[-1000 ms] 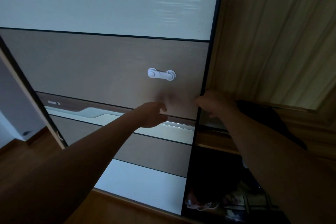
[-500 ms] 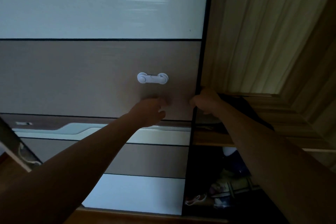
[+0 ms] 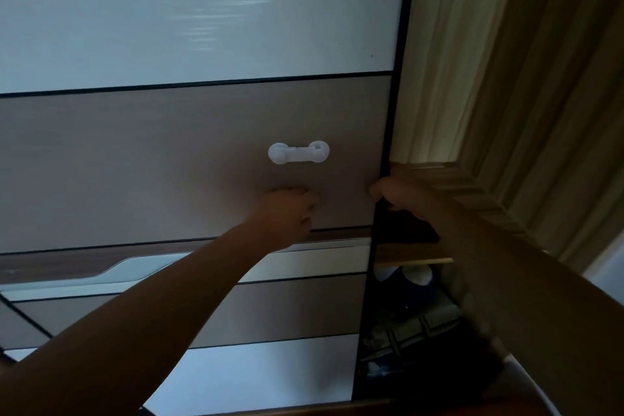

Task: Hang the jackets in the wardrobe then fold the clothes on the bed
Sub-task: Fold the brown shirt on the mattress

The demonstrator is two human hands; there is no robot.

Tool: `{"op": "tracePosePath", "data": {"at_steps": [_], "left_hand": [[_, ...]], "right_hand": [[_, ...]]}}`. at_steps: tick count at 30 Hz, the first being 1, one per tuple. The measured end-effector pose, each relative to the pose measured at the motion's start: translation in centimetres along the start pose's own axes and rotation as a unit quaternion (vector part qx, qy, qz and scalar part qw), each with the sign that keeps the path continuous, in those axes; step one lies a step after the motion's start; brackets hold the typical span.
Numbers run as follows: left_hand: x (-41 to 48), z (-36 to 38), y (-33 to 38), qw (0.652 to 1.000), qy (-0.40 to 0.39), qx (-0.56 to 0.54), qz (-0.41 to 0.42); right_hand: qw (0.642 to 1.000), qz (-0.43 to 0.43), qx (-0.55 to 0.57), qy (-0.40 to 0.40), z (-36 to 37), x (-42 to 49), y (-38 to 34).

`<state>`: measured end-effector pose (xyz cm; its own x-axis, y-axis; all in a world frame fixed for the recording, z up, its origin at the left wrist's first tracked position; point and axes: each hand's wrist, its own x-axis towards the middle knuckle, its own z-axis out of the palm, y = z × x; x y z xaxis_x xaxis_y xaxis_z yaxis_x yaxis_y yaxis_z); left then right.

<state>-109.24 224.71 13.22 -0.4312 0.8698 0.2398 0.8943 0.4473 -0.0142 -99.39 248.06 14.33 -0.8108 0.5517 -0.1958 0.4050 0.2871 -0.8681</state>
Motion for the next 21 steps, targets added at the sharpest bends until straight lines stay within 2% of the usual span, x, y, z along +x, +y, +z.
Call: {"op": "tracePosePath", "data": {"at_steps": [7,14,21], "left_hand": [[6.4,1.8,7.4,0.998,-0.022,-0.029,0.047],[10.8,3.2,14.5,0.993,-0.019,-0.021,0.114],[14.9,4.0,20.7,0.988,-0.027,-0.007,0.153]], "right_hand": [[0.998,0.031,0.048,0.034,-7.2,-0.3,5.3],[0.991,-0.037,0.070,0.106,-14.5,-0.1,10.7],[0.977,-0.043,0.141,0.153,-19.1,0.0,14.7]]}}
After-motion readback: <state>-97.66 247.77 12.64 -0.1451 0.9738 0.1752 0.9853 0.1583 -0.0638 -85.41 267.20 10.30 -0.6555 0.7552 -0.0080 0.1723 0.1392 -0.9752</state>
